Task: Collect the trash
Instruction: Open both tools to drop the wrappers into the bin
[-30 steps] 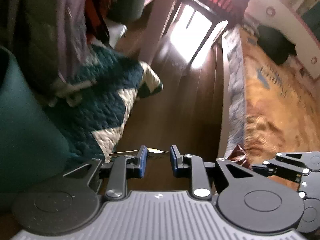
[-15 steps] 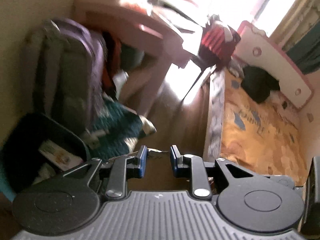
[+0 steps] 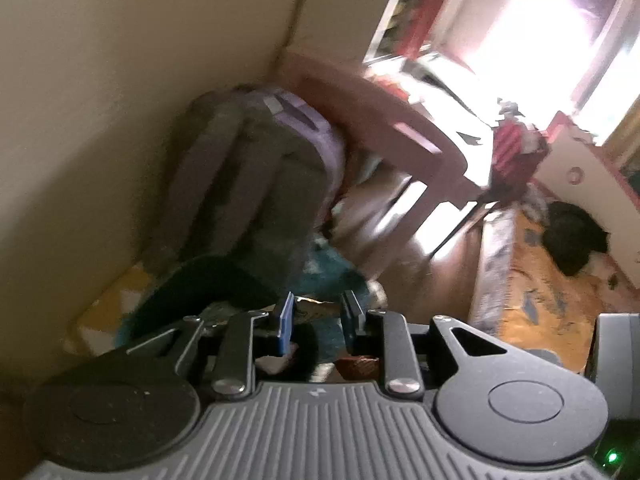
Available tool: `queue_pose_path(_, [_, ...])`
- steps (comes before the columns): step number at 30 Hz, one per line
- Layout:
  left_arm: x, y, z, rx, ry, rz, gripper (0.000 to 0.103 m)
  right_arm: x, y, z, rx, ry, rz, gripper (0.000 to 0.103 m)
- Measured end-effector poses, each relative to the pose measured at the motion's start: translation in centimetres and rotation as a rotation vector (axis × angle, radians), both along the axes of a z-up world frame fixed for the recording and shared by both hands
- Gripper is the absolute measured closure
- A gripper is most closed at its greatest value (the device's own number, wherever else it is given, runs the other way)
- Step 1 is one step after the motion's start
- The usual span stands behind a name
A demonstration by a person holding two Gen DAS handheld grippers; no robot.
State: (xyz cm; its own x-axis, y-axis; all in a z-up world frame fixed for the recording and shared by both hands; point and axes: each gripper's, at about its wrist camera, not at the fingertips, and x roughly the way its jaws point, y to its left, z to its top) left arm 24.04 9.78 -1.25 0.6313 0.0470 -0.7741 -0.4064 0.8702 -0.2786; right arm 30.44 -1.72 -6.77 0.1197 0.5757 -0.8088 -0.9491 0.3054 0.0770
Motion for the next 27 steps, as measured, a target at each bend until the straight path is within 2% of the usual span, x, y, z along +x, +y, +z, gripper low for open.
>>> queue_pose_path(8, [0.1,4.4,-8.1,-0.042,0.144,0.024,0.079,-2.5,6.6,-7.1,-0.136,0.025,0.095,0.070])
queue_pose_path(11, [0.5,5.0,-10.9,-0.069,0.190,0.012,0.079,-2.9,7.9,-9.8,-0.199,0.049,0.093,0.070])
queue_pose_path(16, [0.7,5.2,-14.0,-0.094,0.235,-0.016,0.079,-3.3,9.5,-12.9,-0.290,0.028,0.080,0.069])
queue_pose_path(21, [0.8,5.0,-16.0,-0.103,0.273,-0.048,0.079,-3.1,9.9,-13.6,-0.319,0.041,0.058,0.064])
queue_pose_path(27, [0.4,4.7,-16.5,-0.078,0.284,-0.093,0.078,-3.4,9.9,-13.3,-0.304,0.028,0.045,0.061])
